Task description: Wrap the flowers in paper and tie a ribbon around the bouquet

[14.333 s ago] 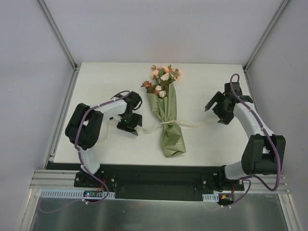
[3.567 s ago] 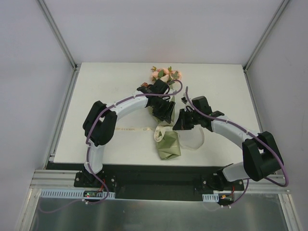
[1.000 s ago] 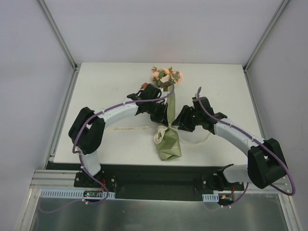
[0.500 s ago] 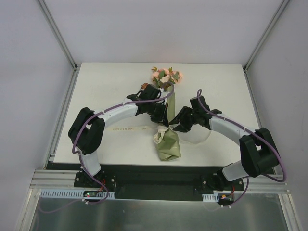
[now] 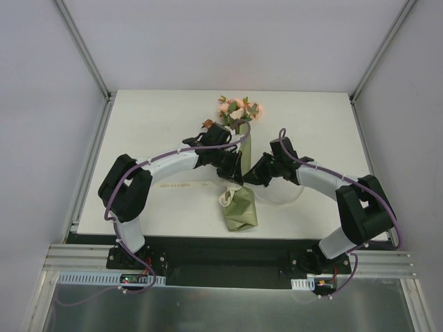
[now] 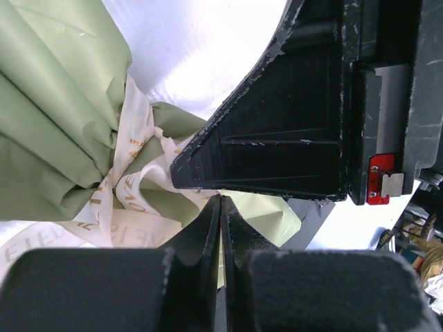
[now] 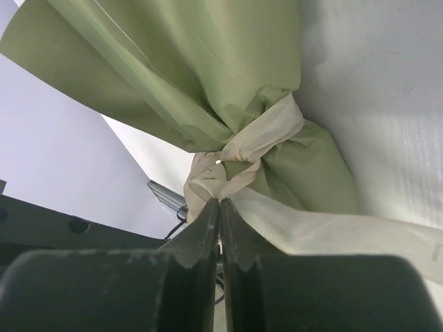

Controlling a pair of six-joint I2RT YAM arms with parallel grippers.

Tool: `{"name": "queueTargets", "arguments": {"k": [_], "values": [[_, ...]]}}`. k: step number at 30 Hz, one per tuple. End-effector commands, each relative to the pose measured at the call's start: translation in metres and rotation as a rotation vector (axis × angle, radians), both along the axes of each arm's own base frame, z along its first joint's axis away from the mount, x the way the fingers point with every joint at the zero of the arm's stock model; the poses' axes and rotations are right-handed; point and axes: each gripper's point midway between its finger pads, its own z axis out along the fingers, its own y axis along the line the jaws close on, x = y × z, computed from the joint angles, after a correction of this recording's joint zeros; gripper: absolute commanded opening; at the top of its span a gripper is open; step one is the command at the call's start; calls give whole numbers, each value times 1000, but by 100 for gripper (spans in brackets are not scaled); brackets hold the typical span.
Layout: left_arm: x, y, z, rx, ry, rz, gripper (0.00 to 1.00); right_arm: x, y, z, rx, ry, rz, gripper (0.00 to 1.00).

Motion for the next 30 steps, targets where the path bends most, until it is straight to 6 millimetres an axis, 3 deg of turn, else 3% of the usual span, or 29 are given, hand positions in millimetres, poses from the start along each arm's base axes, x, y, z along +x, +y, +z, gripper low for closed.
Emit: {"name": "queueTargets", "arguments": {"k": [1,3,6,8,10,14,24,30], "values": [[-10,-6,19,-60,-18,-36,0,11,7,9,32,-62,9,0],[-9,-3,27,-70,-37,-28,14,9,6,1,31,-65,19,0],[-2,7,42,-84,-67,6,33,13,9,6,58,-139,29,0],[7,15,51,-85,-91,36,37,12,6,5,50,-154,31,0],[20,29,60,-80,-112,76,37,10,4,4,46,-170,40,1],[36,38,61,-43,-142,83,31,10,5,5,59,-183,45,0],[47,16,25,-3,-97,-69,35,12,6,14,79,-218,47,0],[48,19,1,87,-84,-52,40,11,6,13,81,-215,49,0]]}}
